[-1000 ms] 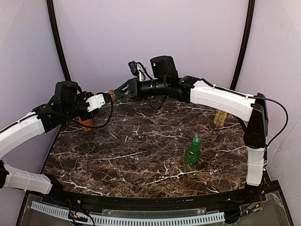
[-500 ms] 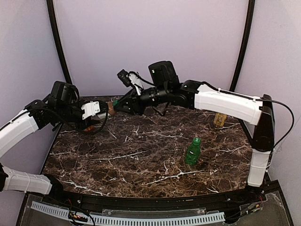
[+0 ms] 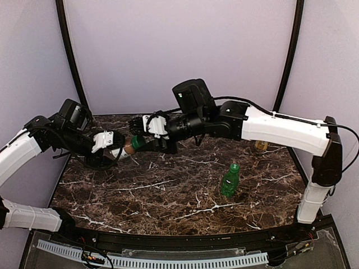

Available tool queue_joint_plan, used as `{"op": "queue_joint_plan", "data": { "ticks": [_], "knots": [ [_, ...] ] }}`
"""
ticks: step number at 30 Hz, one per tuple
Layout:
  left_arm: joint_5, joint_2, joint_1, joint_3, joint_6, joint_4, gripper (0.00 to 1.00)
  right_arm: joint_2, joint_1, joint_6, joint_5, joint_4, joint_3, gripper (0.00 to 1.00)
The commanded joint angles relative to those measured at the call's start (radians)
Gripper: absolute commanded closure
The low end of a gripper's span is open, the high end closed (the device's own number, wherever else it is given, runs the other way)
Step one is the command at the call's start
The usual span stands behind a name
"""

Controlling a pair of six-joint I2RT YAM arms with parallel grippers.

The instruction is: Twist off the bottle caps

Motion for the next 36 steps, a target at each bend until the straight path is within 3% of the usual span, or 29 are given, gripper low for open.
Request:
{"op": "queue_joint_plan", "data": {
  "ticks": [1, 4, 9, 14, 18, 23, 29, 36],
  "knots": [
    [0.204, -0.025, -0.033, 0.03, -0.093, 0.084, 0.98, 0.04, 0.05, -0.137, 0.091, 0.112, -0.029, 0.62],
    [0.151, -0.045, -0.033, 0.015, -0.1, 0.109, 0.98, 0.005, 0.05, -0.06, 0.086, 0.166, -0.049, 0.31],
    [0.053, -0.067, -0.033, -0.025, -0.131, 0.182, 0.98, -0.081, 0.043, 0.032, 0.124, 0.261, -0.158, 0.08],
    [-0.058, -0.079, -0.033, -0.049, -0.137, 0.279, 0.95, -0.125, 0.009, 0.265, 0.089, 0.289, -0.181, 0.03],
    [-0.221, -0.085, -0.033, -0.091, -0.123, 0.42, 0.91, -0.107, -0.041, 0.568, 0.02, 0.313, -0.13, 0.01],
    [-0.459, -0.083, -0.034, -0.139, -0.098, 0.582, 0.91, -0.033, -0.07, 0.918, 0.12, 0.301, -0.042, 0.08],
    [-0.493, -0.086, -0.036, -0.159, -0.065, 0.623, 0.91, 0.017, -0.098, 1.19, 0.14, 0.296, 0.019, 0.15],
    [-0.482, -0.082, -0.039, -0.165, -0.067, 0.622, 0.91, 0.092, -0.101, 1.253, 0.08, 0.278, 0.117, 0.21]
  ]
}}
